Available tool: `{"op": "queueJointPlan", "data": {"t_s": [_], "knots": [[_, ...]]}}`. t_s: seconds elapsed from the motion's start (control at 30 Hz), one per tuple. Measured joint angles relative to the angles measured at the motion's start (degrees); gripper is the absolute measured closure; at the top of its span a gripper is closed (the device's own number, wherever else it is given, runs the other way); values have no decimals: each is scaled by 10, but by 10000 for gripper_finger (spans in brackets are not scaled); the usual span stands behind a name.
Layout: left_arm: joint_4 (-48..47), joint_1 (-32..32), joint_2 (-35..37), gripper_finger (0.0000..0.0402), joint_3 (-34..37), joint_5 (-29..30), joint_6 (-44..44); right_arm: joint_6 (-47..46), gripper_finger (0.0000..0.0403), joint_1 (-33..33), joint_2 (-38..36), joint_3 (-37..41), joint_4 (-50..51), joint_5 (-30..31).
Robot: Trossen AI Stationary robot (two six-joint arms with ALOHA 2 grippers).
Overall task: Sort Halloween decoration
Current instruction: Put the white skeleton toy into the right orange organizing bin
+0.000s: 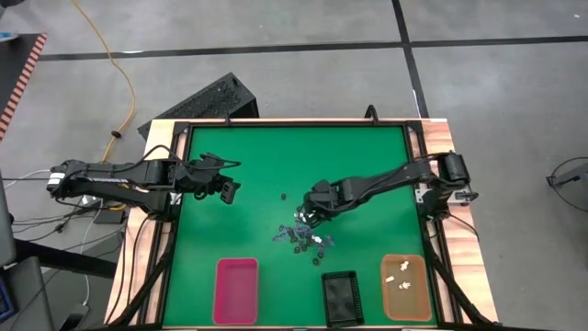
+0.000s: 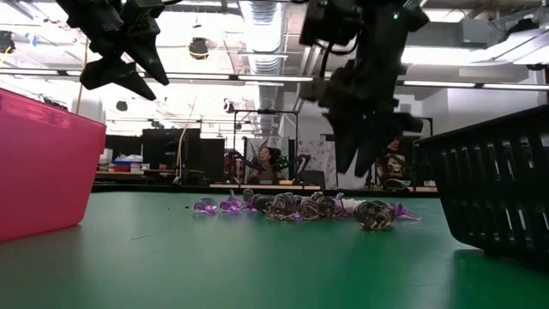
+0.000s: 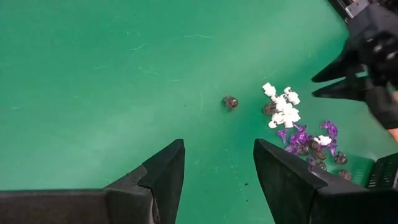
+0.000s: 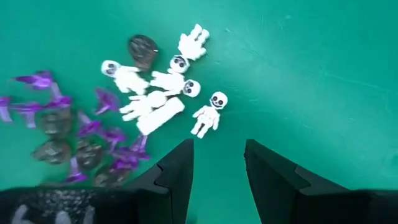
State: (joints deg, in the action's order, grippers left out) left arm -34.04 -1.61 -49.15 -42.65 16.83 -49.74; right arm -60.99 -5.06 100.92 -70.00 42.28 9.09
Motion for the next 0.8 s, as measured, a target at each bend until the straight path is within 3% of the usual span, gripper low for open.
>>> {"op": "queueJointPlan", "data": {"t_s": [0.3,0.8], "knots": [[0,0,0,219,0,0,-5,13,233,15,44,0,-53,0],[0,0,0,219,0,0,-6,30,233,29,63,0,-57,4]]}}
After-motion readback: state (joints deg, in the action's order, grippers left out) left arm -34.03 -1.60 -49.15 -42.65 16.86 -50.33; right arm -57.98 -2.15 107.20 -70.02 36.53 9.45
